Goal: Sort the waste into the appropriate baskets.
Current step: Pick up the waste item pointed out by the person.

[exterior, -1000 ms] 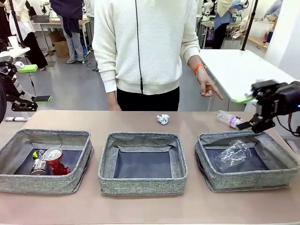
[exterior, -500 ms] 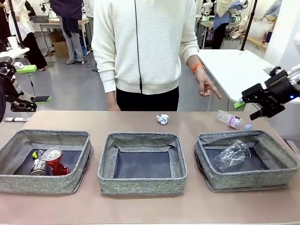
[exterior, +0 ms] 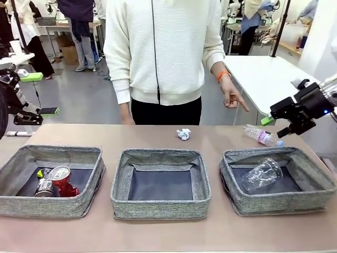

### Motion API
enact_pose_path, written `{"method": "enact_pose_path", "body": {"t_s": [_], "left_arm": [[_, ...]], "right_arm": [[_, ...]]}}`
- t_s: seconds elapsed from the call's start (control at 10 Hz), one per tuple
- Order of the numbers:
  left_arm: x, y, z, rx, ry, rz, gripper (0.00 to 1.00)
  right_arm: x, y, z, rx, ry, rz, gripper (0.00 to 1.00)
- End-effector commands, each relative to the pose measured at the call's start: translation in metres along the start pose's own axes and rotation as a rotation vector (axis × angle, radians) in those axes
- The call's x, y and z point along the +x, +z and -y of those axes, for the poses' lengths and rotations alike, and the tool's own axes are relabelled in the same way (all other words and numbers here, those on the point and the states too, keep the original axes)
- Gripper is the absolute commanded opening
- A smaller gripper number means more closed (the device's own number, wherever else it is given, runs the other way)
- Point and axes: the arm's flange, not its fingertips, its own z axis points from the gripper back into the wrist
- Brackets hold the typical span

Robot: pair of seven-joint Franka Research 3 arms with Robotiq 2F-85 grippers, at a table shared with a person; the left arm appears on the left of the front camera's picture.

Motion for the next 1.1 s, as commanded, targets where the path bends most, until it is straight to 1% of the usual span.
{"method": "enact_pose_path", "body": {"t_s": [0.0, 0.1, 0.2, 0.3, 0.4, 0.5, 0.6, 0.7, 0.9, 1.0], "left_arm": [[-0.002, -0.001, 0.003, -0.015, -0.004, 0.002, 1.0], [-0.002, -0.001, 0.003, -0.015, -0.004, 0.002, 1.0], [-0.002, -0.001, 0.003, -0.015, -0.004, 0.002, 1.0], [-0.002, -0.001, 0.003, -0.015, -0.004, 0.002, 1.0], [-0.002, -0.001, 0.003, -0.015, -0.004, 0.002, 1.0], [-0.002, -0.001, 0.003, -0.015, -0.004, 0.002, 1.0], [-0.002, -0.001, 0.003, -0.015, -0.004, 0.002, 1.0], [-0.002, -0.001, 0.003, -0.015, -0.004, 0.002, 1.0], [-0.002, -0.001, 0.003, -0.015, -0.004, 0.002, 1.0], [-0.002, -0.001, 0.003, -0.015, -0.004, 0.002, 1.0]], "right_arm": [[0.062, 0.003, 0.036, -0.08, 0.199, -0.045, 1.0], [0.089, 0.004, 0.05, -0.123, 0.264, -0.134, 1.0], [0.114, 0.004, 0.065, -0.19, 0.286, -0.158, 1.0], [0.134, -0.002, 0.08, -0.199, 0.317, -0.202, 1.0], [0.145, -0.012, 0.09, -0.207, 0.322, -0.201, 1.0], [0.152, -0.025, 0.099, -0.219, 0.313, -0.158, 1.0], [0.156, -0.038, 0.106, -0.256, 0.306, -0.148, 1.0], [0.159, -0.058, 0.113, -0.289, 0.314, -0.152, 1.0], [0.162, -0.091, 0.115, -0.278, 0.345, -0.178, 1.0], [0.164, -0.109, 0.115, -0.291, 0.353, -0.165, 1.0]]}}
